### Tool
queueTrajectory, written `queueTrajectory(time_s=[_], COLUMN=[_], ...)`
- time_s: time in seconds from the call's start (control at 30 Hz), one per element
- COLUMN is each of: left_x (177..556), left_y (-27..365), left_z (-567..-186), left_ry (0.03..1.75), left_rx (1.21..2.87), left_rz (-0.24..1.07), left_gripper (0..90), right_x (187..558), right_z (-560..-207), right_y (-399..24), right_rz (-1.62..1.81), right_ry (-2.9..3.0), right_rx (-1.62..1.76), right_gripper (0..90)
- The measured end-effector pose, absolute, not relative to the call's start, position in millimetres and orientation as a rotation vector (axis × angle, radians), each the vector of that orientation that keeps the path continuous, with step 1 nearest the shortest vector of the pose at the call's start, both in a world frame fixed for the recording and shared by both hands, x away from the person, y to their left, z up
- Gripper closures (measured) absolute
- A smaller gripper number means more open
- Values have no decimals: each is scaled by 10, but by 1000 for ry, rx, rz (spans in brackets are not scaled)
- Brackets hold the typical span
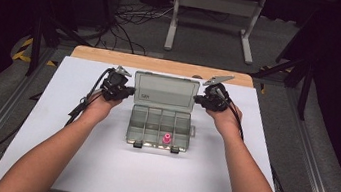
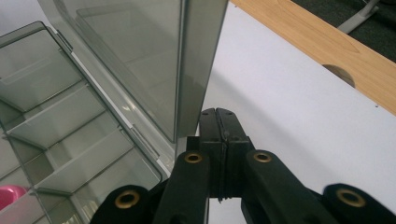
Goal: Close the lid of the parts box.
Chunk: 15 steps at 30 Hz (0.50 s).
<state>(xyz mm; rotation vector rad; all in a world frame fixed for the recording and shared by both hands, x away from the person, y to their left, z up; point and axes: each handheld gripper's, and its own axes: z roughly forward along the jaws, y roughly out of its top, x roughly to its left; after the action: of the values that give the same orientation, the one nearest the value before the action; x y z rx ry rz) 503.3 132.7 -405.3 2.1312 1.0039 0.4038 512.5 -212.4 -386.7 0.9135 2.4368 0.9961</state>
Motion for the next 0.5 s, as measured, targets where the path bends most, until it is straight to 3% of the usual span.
queueTrajectory(time_s=[0.5], left_x=[4918], left_y=[1351], left_z=[-4028], left_ry=[986], left_rx=[2117], left_rz=[387], left_gripper=[898], right_x=[5008], right_z=[-3864], right_y=[-2144], right_rz=[1024], right_ry=[2442], right_rx=[885], right_gripper=[900])
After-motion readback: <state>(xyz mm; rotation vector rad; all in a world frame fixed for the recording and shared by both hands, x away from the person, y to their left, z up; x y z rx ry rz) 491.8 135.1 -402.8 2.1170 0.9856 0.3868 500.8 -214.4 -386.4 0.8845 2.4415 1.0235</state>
